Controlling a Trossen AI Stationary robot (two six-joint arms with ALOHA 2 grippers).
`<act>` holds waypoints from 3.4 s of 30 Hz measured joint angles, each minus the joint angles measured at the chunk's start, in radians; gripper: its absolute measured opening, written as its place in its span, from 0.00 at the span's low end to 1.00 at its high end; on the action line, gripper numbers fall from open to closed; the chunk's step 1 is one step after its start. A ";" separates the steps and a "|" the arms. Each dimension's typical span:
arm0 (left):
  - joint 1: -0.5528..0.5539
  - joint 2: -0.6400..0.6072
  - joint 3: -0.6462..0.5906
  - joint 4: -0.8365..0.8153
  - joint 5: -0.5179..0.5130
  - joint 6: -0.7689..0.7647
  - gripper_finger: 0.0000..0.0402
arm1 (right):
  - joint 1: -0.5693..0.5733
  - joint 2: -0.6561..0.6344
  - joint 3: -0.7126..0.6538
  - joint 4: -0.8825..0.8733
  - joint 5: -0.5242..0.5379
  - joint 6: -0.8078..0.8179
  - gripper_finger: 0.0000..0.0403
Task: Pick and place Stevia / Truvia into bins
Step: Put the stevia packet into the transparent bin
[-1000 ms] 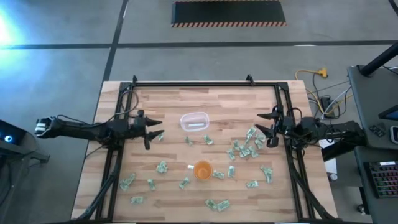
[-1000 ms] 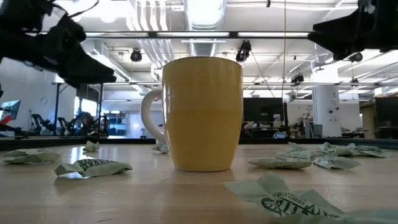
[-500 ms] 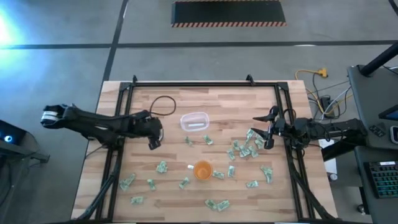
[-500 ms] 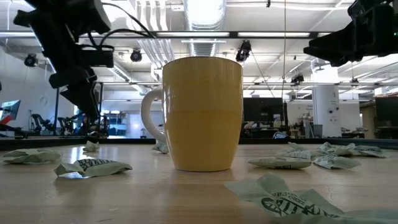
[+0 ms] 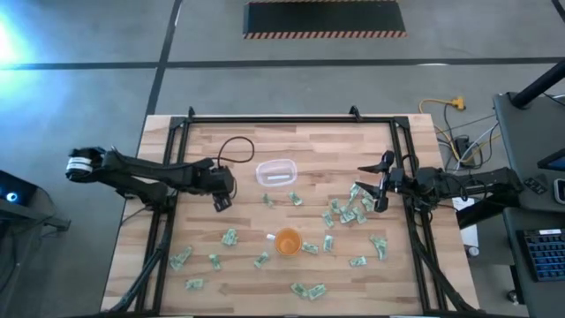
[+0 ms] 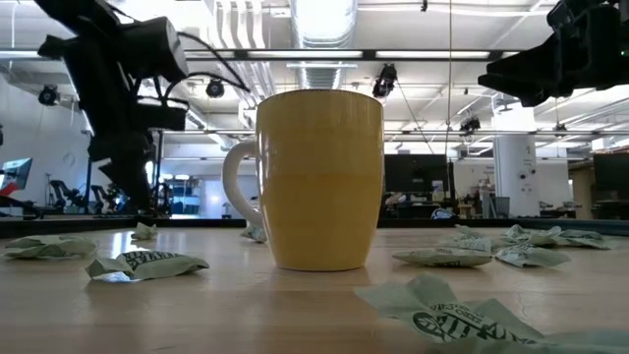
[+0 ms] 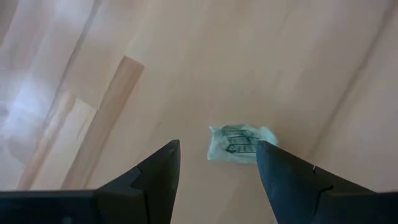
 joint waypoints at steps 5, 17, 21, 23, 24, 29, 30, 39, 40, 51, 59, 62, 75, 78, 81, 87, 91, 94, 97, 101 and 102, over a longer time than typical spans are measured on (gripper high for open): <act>0.012 -0.018 -0.085 0.109 0.008 0.006 0.49 | 0.000 0.000 0.000 0.000 0.000 0.000 0.53; 0.012 -0.030 -0.181 0.269 0.080 -0.002 0.41 | 0.000 0.001 -0.001 0.012 0.000 0.000 0.53; 0.012 -0.029 -0.182 0.277 0.097 -0.001 0.31 | 0.000 0.001 -0.001 0.013 0.000 0.000 0.53; 0.012 -0.033 -0.182 0.276 0.098 -0.001 0.24 | 0.000 0.001 -0.001 0.013 0.000 0.000 0.53; 0.012 -0.036 -0.182 0.276 0.098 0.000 0.20 | 0.000 0.001 -0.001 0.013 0.000 0.000 0.53; 0.012 -0.042 -0.182 0.301 0.097 0.026 0.02 | 0.000 0.001 -0.001 0.013 0.000 0.000 0.53; 0.012 -0.042 -0.182 0.318 0.097 0.032 0.02 | 0.000 0.001 -0.001 0.013 0.000 0.000 0.53; 0.012 -0.043 -0.182 0.686 0.067 0.212 0.00 | 0.000 0.002 -0.001 0.013 0.000 0.000 0.53; 0.012 -0.043 -0.182 0.736 0.055 0.239 0.00 | 0.000 0.002 -0.001 0.013 0.000 0.000 0.53; 0.070 0.126 -0.152 1.169 -0.005 0.448 0.00 | 0.000 0.002 -0.001 0.014 0.002 -0.003 0.53; 0.113 0.349 -0.042 1.165 0.017 0.456 0.00 | 0.000 0.002 -0.001 0.014 0.003 0.000 0.53; 0.115 0.380 -0.020 1.164 0.017 0.486 0.00 | 0.000 0.002 -0.001 0.013 0.003 -0.001 0.53; 0.114 0.311 -0.010 1.091 0.017 0.522 0.33 | -0.001 0.017 -0.001 -0.078 0.079 0.149 0.53; 0.114 0.267 -0.011 1.031 0.018 0.497 0.38 | 0.000 0.071 0.000 -0.114 0.079 0.243 0.53; 0.114 0.224 -0.013 0.958 0.018 0.495 0.40 | 0.000 0.170 0.011 -0.150 0.070 0.332 0.53; 0.111 0.154 -0.017 0.834 0.019 0.436 0.40 | 0.000 0.414 0.071 -0.195 -0.029 0.444 0.53; 0.105 0.132 -0.021 0.818 0.023 0.422 0.40 | 0.004 0.586 0.119 -0.215 -0.031 0.447 0.53; 0.103 0.124 -0.024 0.818 0.023 0.422 0.40 | 0.004 0.719 0.151 -0.213 -0.026 0.441 0.53; 0.102 0.120 -0.024 0.815 0.023 0.422 0.40 | 0.004 0.847 0.181 -0.213 -0.023 0.437 0.53; 0.102 0.118 -0.024 0.815 0.023 0.422 0.40 | 0.004 0.989 0.228 -0.211 0.000 0.431 0.53; 0.102 0.118 -0.024 0.816 0.023 0.422 0.40 | 0.004 1.018 0.240 -0.210 0.001 0.423 0.53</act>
